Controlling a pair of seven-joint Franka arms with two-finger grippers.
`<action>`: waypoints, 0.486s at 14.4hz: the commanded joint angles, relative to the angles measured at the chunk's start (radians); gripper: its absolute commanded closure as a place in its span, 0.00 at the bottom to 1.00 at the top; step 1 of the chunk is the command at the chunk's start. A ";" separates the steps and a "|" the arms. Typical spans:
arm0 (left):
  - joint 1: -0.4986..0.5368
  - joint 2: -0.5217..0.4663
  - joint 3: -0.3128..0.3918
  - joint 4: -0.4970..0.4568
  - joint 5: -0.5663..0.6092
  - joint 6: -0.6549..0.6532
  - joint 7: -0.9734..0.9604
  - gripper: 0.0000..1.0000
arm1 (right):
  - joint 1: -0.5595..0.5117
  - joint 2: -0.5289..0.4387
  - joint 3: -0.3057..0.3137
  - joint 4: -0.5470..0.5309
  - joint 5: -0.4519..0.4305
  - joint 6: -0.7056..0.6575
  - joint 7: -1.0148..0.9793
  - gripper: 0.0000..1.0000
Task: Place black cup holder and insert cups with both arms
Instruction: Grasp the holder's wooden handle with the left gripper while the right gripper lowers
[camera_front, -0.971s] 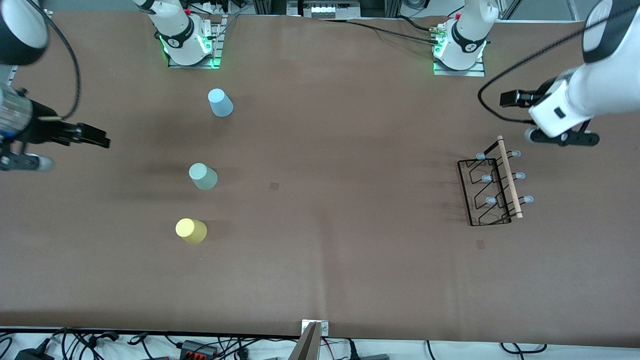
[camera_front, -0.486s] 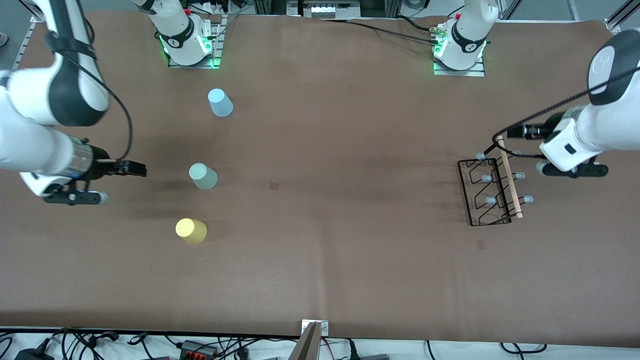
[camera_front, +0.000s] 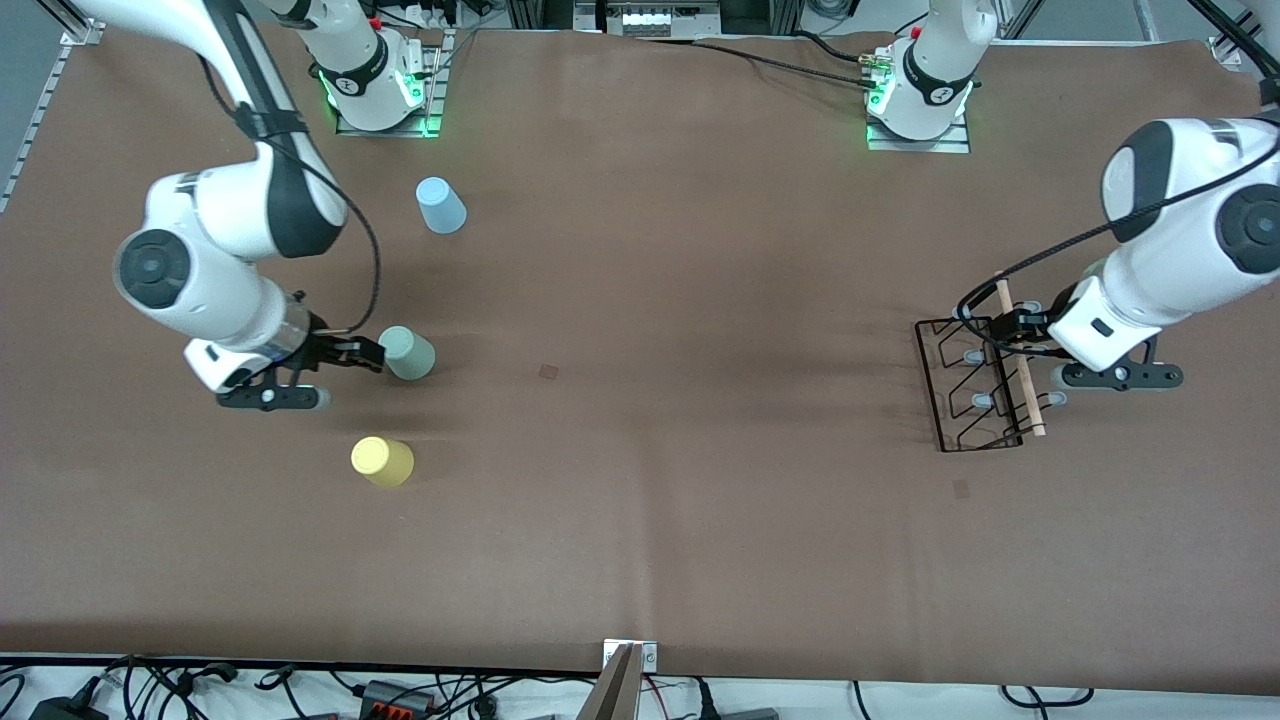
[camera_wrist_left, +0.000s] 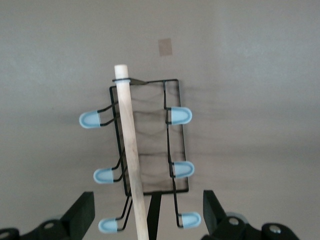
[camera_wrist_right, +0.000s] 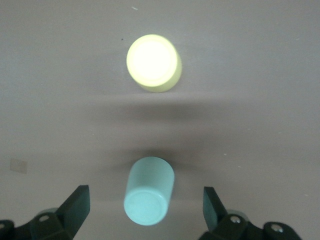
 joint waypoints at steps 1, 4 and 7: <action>0.029 -0.064 -0.006 -0.158 0.018 0.136 -0.003 0.20 | 0.021 0.008 -0.006 -0.042 -0.014 0.058 0.045 0.00; 0.042 -0.060 -0.006 -0.200 0.017 0.185 -0.031 0.35 | 0.021 0.016 -0.006 -0.050 -0.014 0.058 0.046 0.00; 0.042 -0.053 -0.012 -0.212 0.018 0.187 -0.077 0.48 | 0.024 0.016 -0.004 -0.074 -0.014 0.060 0.046 0.00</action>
